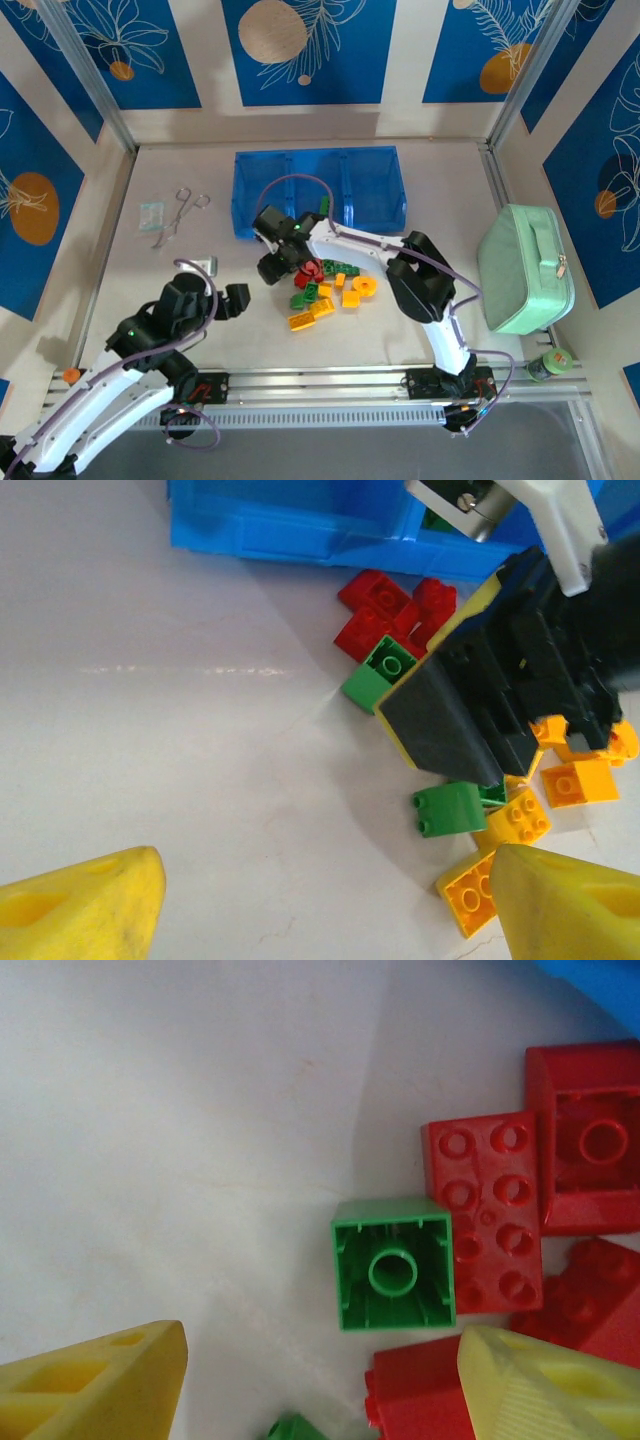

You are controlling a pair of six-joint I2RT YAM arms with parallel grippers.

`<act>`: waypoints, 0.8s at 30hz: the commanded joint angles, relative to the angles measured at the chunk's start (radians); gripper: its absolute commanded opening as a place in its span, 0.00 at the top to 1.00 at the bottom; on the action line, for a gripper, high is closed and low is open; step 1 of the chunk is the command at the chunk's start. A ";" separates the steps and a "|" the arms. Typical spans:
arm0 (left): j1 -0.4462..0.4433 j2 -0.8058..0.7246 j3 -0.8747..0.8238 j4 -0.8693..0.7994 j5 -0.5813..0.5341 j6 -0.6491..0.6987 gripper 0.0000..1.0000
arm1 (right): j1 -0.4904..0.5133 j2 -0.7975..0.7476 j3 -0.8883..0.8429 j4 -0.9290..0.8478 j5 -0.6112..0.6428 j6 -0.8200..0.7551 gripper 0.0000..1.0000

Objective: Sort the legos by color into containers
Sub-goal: Pick up the lego from the center of the table.

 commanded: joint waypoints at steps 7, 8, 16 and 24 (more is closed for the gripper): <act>0.001 -0.027 0.025 -0.056 -0.016 -0.006 0.16 | 0.000 0.136 0.173 -0.138 0.060 -0.052 0.31; 0.000 -0.027 0.025 -0.055 -0.017 -0.006 0.16 | 0.001 0.140 0.177 -0.138 0.059 -0.052 0.33; 0.001 -0.026 0.008 -0.022 -0.005 -0.020 0.16 | 0.013 0.166 0.184 -0.140 0.073 -0.037 0.49; 0.000 -0.020 0.019 -0.018 -0.010 -0.017 0.17 | 0.018 0.108 0.211 -0.152 0.105 -0.029 0.64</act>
